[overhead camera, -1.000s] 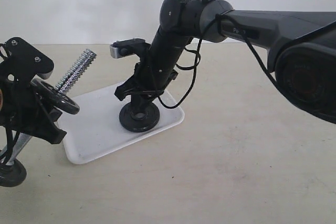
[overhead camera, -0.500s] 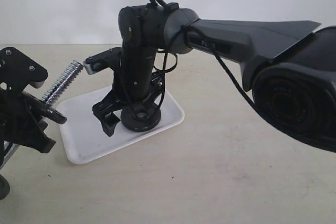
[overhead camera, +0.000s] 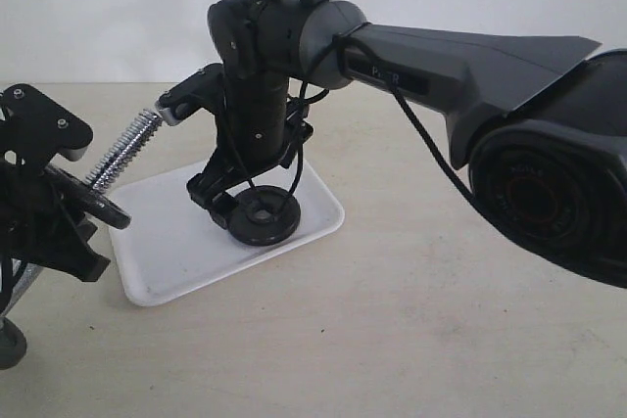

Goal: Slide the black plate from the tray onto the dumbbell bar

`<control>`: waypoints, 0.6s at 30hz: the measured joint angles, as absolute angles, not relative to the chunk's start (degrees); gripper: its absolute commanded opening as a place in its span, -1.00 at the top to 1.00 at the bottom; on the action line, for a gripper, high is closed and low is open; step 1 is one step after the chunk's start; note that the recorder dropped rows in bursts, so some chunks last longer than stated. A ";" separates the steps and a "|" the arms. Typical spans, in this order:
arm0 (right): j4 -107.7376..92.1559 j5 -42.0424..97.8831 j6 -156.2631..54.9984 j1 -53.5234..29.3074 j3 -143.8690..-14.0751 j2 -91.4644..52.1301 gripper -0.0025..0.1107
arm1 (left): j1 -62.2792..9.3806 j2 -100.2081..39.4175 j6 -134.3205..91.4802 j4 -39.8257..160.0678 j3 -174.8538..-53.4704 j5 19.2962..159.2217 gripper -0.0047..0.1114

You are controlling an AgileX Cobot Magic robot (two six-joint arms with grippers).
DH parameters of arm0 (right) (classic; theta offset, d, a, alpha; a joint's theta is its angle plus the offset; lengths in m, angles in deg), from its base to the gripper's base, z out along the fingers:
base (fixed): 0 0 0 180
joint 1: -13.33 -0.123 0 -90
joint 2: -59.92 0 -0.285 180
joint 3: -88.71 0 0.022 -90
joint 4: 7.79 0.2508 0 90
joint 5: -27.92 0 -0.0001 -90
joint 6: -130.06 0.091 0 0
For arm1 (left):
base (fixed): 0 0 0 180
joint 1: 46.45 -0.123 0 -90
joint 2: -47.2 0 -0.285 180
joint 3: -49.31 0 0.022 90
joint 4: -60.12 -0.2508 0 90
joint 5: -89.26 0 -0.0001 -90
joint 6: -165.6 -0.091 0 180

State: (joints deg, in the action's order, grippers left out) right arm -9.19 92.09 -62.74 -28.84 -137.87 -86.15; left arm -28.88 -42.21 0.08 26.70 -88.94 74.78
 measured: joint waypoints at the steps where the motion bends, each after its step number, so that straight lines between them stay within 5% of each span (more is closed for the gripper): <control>1: -9.31 91.87 -61.68 -28.84 -137.87 -86.15 -0.90 | -28.88 -42.21 -0.02 26.70 -88.94 75.11 0.84; 18: -8.16 88.16 -58.02 -26.92 -137.87 -86.15 -0.90 | -28.88 -42.21 -0.13 26.70 -88.94 77.37 0.84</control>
